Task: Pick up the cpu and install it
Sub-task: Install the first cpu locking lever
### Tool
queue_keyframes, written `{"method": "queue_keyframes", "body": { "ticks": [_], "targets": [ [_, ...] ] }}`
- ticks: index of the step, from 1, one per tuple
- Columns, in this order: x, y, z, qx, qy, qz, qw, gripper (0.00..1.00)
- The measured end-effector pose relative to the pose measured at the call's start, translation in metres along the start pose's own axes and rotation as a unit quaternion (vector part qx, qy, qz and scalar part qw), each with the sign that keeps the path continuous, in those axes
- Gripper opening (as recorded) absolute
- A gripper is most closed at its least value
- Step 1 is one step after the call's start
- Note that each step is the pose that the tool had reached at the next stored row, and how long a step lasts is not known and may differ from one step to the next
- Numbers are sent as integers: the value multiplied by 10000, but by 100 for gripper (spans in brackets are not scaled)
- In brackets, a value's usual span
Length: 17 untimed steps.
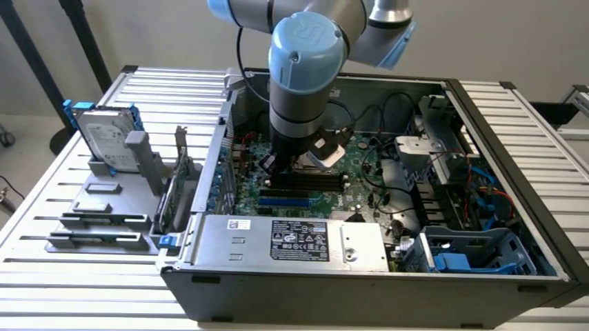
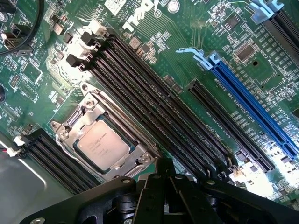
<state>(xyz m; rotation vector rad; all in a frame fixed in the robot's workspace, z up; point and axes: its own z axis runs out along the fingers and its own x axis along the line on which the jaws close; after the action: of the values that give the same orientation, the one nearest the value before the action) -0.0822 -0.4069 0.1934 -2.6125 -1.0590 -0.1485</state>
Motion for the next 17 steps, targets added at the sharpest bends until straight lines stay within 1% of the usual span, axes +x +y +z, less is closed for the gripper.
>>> {"method": "queue_keyframes", "body": {
  "ticks": [3,7,10,12,17],
  "targets": [
    [2,-2,1,-4,-4,0,10000,11],
    [2,-2,1,-20,-19,1,10000,11],
    [4,-4,-7,-26,-27,1,10000,11],
    [11,-12,-31,-25,-23,1,10000,11],
    [48,-55,-128,-25,-27,0,10000,11]
  ]
}}
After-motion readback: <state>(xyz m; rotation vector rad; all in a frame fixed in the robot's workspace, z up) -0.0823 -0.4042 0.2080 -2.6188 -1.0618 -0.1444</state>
